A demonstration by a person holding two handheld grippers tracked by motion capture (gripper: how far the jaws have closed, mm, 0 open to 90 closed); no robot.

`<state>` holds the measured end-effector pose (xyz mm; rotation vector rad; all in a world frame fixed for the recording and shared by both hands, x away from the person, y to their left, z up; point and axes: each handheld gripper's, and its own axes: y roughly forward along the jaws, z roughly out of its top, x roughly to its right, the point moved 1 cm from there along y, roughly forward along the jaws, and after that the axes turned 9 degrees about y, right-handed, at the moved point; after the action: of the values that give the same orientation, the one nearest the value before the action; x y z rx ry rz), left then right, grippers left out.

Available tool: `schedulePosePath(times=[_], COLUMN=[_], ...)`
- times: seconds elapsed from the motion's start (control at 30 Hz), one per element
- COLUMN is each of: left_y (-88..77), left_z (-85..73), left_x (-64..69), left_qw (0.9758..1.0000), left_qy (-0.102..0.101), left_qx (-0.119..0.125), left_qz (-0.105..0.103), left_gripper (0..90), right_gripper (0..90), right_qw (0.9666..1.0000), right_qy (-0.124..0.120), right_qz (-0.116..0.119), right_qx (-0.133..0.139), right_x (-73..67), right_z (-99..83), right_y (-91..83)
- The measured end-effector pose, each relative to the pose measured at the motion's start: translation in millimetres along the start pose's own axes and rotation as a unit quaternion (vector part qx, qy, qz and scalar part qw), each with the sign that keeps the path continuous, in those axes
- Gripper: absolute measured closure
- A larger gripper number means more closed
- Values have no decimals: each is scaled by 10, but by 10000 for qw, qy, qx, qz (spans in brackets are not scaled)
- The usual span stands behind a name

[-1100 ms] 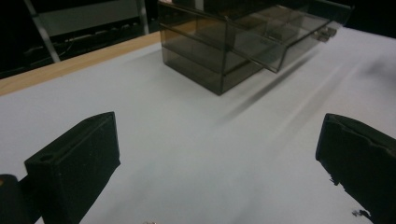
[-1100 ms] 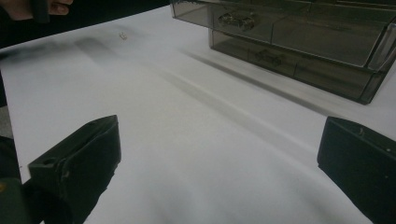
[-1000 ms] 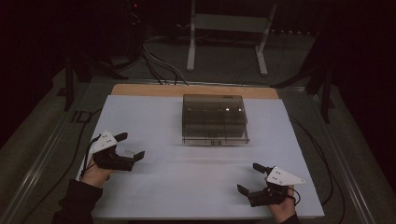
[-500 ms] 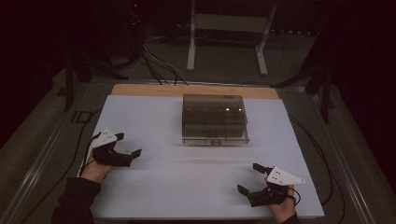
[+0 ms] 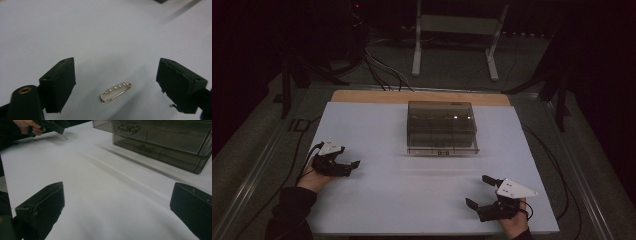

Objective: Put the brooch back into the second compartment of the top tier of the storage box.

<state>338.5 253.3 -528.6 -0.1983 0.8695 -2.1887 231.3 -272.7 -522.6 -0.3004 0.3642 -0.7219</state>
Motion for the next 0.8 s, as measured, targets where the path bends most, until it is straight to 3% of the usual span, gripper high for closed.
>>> schedulePosePath(times=[0.07, 0.27, 0.37, 0.63, 0.8], left_y=[20, 87, 117, 113, 99], left_z=[-6, -40, -53, -76, -80], left_x=[2, -24, -28, -45, -68], left_qw=[9999, 9993, 9989, 9986, 9986], left_qy=[80, 32, 83, 267, 158], left_qx=[-79, -326, -424, -288, -333], left_qz=[2, -175, -155, -354, -367], left_gripper=[238, 359, 431, 608, 719], right_gripper=[0, 0, 0, 0, 0], right_qw=[10000, 10000, 10000, 10000, 10000], right_qy=[-15, -7, 8, 3, 10], right_qz=[0, -6, -9, -27, -26], right_qx=[8, -11, -13, -10, -10], right_x=[-3, -2, 7, 7, 9], right_z=[1, -1, -3, -3, -3], right_y=[-2, -1, 2, 0, 1])
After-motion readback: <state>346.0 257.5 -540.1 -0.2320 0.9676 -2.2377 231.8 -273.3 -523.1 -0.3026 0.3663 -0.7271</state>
